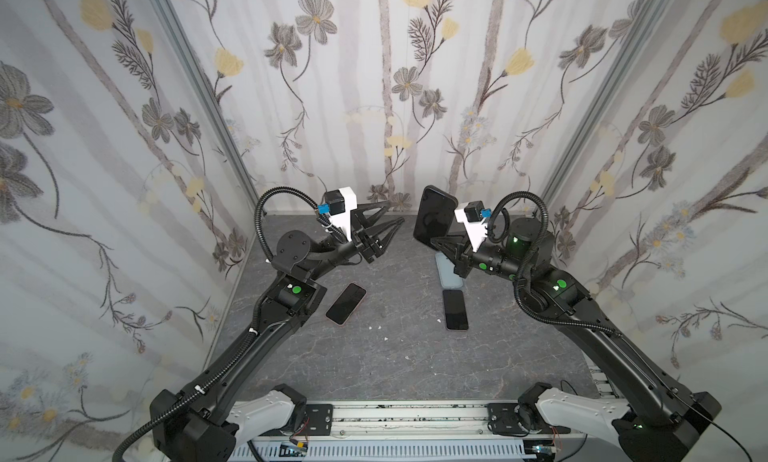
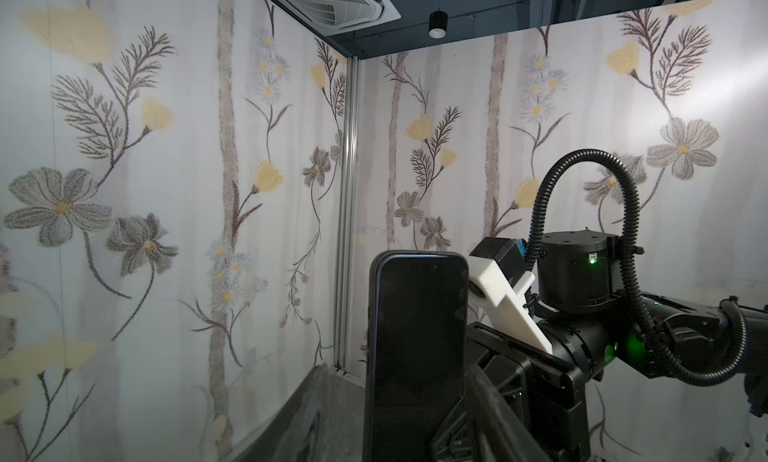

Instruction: Take the phone out of the phone case

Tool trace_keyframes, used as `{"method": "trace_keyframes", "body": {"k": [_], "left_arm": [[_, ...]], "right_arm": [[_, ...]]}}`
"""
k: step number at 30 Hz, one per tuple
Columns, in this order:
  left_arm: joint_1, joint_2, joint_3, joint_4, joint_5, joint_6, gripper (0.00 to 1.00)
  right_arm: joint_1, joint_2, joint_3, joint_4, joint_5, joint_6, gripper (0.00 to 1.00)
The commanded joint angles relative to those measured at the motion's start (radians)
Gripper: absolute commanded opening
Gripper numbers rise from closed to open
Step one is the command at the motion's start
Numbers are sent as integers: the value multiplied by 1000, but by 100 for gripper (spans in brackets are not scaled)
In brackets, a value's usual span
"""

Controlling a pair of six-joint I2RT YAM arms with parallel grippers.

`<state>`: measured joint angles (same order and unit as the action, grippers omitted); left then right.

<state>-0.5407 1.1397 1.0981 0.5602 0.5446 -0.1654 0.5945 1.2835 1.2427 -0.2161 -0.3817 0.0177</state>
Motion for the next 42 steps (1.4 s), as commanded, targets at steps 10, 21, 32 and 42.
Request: {"method": "trace_keyframes", "body": {"k": [10, 21, 32, 42], "left_arm": [[-100, 41, 39, -62, -59, 243, 42], [-118, 54, 42, -62, -61, 239, 33], [-118, 49, 29, -63, -85, 249, 33], [-118, 45, 18, -62, -86, 246, 32]], "right_arm": [[93, -69, -14, -59, 283, -182, 0], [124, -61, -9, -61, 279, -197, 0], [149, -46, -15, -46, 260, -200, 0], [164, -37, -7, -47, 247, -203, 0]]}}
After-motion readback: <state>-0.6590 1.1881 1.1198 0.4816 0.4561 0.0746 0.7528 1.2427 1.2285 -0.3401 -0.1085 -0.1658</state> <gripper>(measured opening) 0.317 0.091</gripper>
